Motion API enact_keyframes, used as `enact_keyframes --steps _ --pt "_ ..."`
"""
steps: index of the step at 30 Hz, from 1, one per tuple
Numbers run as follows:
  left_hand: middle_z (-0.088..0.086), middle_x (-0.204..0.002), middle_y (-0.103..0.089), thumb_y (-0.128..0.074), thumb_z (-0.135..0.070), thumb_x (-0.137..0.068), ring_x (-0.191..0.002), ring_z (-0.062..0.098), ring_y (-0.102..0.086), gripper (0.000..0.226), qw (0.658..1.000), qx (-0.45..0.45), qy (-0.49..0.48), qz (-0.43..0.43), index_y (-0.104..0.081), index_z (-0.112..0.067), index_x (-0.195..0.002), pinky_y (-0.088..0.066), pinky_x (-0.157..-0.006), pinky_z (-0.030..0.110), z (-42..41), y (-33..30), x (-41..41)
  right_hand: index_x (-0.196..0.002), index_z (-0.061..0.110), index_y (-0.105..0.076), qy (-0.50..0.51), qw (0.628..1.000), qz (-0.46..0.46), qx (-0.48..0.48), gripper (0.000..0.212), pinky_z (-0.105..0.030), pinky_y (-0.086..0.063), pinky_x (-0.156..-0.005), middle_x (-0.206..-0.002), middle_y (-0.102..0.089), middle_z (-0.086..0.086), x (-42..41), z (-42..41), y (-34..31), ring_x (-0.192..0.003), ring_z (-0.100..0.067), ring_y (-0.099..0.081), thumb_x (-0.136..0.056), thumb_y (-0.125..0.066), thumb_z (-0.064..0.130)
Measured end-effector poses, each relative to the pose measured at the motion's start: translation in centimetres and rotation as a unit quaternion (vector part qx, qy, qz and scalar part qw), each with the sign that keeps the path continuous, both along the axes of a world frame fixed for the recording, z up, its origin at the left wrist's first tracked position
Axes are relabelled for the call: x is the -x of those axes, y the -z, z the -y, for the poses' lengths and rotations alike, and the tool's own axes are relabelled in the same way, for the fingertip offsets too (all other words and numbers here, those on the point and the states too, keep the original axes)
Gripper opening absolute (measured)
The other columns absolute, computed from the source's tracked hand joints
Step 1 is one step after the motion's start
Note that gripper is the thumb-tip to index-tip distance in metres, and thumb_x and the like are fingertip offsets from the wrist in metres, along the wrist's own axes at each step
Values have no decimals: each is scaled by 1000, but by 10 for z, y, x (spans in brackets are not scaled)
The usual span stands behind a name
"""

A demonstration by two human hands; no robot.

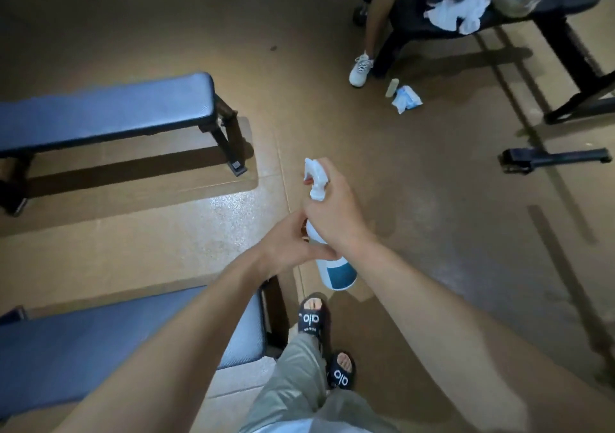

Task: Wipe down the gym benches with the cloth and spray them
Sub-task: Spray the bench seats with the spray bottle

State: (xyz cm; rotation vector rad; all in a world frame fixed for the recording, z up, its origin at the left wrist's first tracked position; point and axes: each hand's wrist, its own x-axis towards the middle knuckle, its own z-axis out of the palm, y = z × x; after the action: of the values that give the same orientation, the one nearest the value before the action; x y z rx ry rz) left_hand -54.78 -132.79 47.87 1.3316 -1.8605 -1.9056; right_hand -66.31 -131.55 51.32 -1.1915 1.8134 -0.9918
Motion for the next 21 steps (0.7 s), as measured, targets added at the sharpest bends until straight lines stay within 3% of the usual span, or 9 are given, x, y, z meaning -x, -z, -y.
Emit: enact_keyframes --steps 5,8,10,13,16,21 --pt "-20 -98 -73 -87 -13 -76 -94 -4 -68 54 999 26 -28 10 -62 -28 -121 -52 -77 17 90 4 1 -95 27 -50 -56 998 -11 -8 26 -40 -49 -70 -89 -54 8 7 97 11 -83 -20 -55 -82 -54 4" --pt "-22 -108 -71 -87 -22 -77 -103 -1 -67 62 998 36 -55 10 -57 -33 -129 -56 -89 25 149 4 -2 -104 27 -52 -80 997 -22 6 27 -23 -42 -67 -98 -57 8 7 162 14 -85 -11 -56 -91 -60 5" --pt "-26 -112 -68 -87 -25 -77 -107 -2 -65 69 997 36 -68 12 -53 -35 -136 -55 -95 25 184 1 -5 -108 30 -52 -87 996 -31 14 26 -19 -44 -67 -98 -57 9 4 202 12 -85 -10 -58 -94 -63 10" --pt "-26 -123 -63 -88 -35 -76 -114 -2 -60 76 995 31 -85 43 -47 -41 -140 -52 -102 30 230 0 -13 -113 30 -53 -100 994 -41 9 28 -25 -56 -75 -101 -58 10 2 255 10 -88 -15 -61 -95 -64 13" --pt "-18 -139 -55 -89 -43 -73 -126 6 -54 86 988 13 -123 98 -41 -45 -144 -49 -107 36 275 5 -28 -104 28 -53 -129 991 -36 -10 26 -39 -58 -74 -95 -58 8 2 309 15 -84 -15 -58 -89 -59 7" --pt "-1 -148 -52 -83 -34 -84 -125 16 -55 78 945 15 -263 193 -39 -32 -149 -50 -95 30 349 20 -55 -97 27 -50 -194 979 -45 -46 25 -44 -52 -68 -85 -55 3 0 392 45 -77 -23 -55 -85 -54 6"
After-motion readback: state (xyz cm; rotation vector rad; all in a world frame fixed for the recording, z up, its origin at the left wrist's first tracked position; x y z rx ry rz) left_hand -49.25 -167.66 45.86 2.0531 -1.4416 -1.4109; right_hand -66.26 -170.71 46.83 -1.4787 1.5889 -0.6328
